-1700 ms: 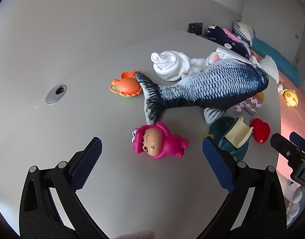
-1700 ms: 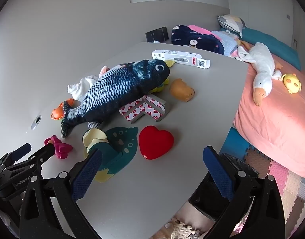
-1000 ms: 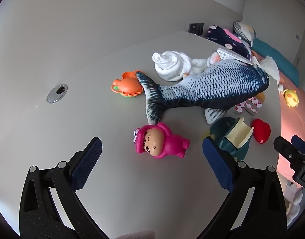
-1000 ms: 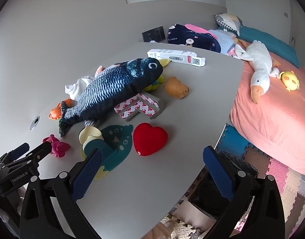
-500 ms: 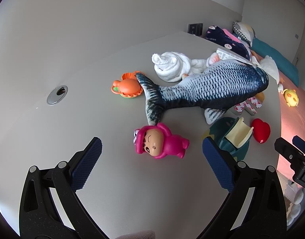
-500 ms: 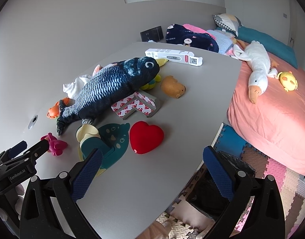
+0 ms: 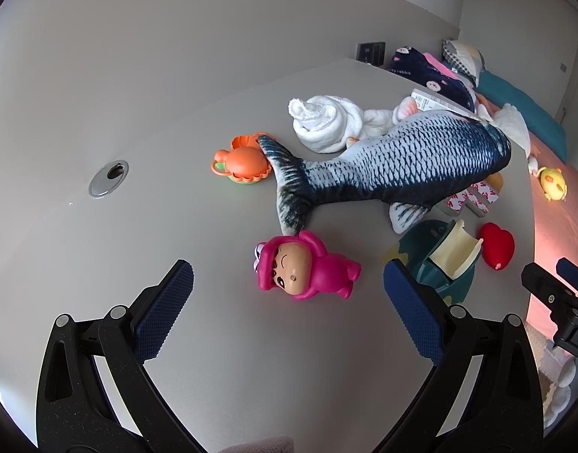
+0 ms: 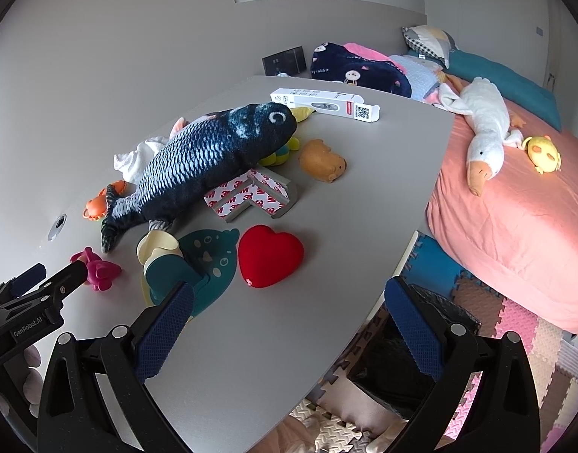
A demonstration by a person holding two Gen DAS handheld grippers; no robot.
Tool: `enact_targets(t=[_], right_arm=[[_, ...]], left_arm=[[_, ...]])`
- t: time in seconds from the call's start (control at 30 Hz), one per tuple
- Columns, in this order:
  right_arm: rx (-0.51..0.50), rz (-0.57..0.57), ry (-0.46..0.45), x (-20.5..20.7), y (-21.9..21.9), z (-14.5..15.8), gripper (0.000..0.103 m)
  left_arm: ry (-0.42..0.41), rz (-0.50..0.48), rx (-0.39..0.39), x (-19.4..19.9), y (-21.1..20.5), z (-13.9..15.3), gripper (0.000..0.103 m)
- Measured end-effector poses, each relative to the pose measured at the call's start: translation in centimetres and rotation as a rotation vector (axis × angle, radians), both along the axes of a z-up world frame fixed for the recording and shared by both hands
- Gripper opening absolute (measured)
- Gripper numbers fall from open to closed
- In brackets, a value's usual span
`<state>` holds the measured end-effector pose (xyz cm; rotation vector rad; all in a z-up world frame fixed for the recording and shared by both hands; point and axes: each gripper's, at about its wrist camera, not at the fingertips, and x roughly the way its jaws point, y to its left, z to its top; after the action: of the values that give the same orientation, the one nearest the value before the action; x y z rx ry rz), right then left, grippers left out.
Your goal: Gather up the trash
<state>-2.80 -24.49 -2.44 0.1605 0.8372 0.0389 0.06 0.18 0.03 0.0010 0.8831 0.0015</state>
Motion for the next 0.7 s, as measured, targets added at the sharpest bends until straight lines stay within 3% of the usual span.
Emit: enact_targets(t=[0.7], right_arm=[[-0.031, -0.032, -0.027, -1.4, -0.7, 0.8, 0.101]], left_arm=[[-0.013, 0.001, 0.000, -0.3, -0.1, 0.3, 0.097]])
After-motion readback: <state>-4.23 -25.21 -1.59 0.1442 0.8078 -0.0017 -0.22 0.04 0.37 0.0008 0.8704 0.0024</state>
